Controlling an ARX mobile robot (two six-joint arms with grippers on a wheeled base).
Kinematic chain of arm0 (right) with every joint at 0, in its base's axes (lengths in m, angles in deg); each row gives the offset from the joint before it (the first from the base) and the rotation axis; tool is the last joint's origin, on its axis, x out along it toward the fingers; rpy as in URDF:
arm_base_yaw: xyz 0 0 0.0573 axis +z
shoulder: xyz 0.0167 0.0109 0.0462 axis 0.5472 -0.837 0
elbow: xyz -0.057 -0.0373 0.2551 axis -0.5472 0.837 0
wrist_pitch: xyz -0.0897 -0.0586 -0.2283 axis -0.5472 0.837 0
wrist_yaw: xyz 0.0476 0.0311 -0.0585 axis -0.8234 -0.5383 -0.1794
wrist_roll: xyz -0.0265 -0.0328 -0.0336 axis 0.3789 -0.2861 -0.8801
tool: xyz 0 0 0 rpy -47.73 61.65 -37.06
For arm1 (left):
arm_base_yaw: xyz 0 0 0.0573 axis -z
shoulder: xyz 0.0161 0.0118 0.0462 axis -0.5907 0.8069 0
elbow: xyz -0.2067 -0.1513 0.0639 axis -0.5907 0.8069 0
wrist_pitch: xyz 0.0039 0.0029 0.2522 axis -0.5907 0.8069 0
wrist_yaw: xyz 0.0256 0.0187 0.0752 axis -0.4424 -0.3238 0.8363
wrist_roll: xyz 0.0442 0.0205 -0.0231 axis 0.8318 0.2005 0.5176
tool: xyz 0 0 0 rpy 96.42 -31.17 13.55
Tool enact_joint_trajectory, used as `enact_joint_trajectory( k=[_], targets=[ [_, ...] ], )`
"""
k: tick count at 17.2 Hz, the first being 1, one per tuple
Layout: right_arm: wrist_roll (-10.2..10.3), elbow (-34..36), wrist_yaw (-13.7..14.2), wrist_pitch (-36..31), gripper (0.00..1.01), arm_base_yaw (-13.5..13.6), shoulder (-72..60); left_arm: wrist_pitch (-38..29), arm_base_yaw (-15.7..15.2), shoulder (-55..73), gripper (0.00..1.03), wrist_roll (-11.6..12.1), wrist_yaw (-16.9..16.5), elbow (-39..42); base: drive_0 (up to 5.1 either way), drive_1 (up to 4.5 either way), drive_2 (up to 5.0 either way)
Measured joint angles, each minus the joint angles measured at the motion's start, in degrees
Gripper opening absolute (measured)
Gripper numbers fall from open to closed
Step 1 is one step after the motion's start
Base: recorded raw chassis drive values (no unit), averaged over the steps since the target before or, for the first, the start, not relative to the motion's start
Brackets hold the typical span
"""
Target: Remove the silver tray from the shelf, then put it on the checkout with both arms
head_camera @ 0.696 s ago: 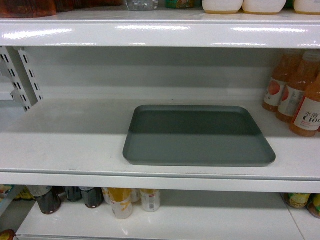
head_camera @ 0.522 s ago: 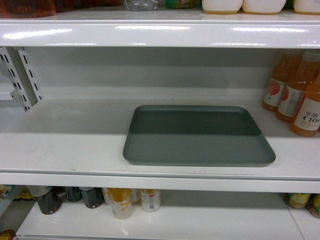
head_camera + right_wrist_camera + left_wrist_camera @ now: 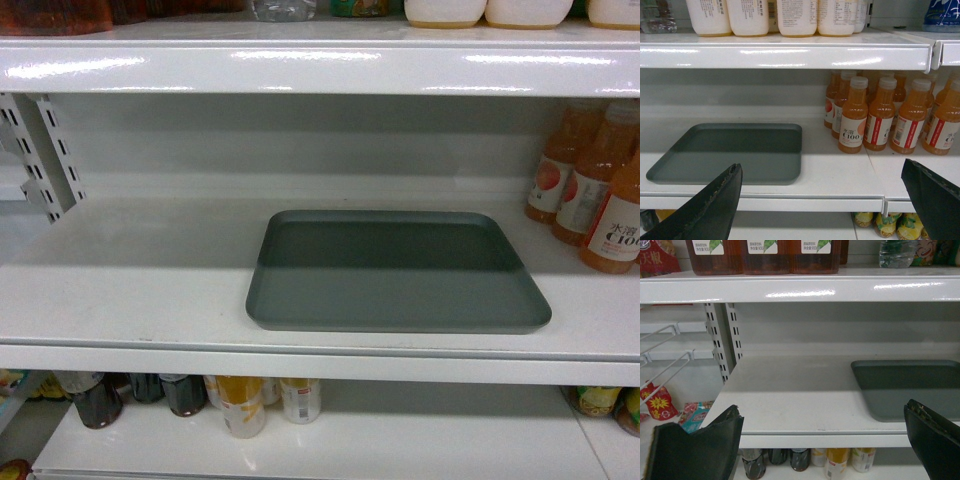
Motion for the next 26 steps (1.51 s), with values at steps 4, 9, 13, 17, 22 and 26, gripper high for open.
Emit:
enact_joint_trajectory(
  k=[4, 9, 13, 17, 22, 26],
  targets=[
    [0.0, 0.0, 0.0, 0.0, 0.98, 0.0, 0.0, 0.0, 0.0, 0.0, 0.98, 0.0, 0.0, 0.0, 0.0, 0.00, 0.0],
    [0.0, 0.0, 0.0, 0.0, 0.98, 0.0, 0.0, 0.0, 0.0, 0.0, 0.98, 0.0, 0.0, 0.0, 0.0, 0.00, 0.0],
    [0.0, 0.0, 0.0, 0.0, 0.98, 0.0, 0.0, 0.0, 0.0, 0.0, 0.98, 0.0, 0.0, 0.0, 0.0, 0.00, 0.0],
    [0.0, 0.0, 0.0, 0.0, 0.98, 0.0, 0.0, 0.0, 0.0, 0.0, 0.98, 0.0, 0.0, 0.0, 0.0, 0.00, 0.0],
    [0.0, 0.0, 0.0, 0.0, 0.98, 0.0, 0.0, 0.0, 0.0, 0.0, 0.98, 0.0, 0.0, 0.0, 0.0, 0.00, 0.0],
    [0.0, 0.0, 0.0, 0.0, 0.98, 0.0, 0.0, 0.0, 0.0, 0.0, 0.98, 0.0, 0.0, 0.0, 0.0, 0.00, 0.0]
  ],
)
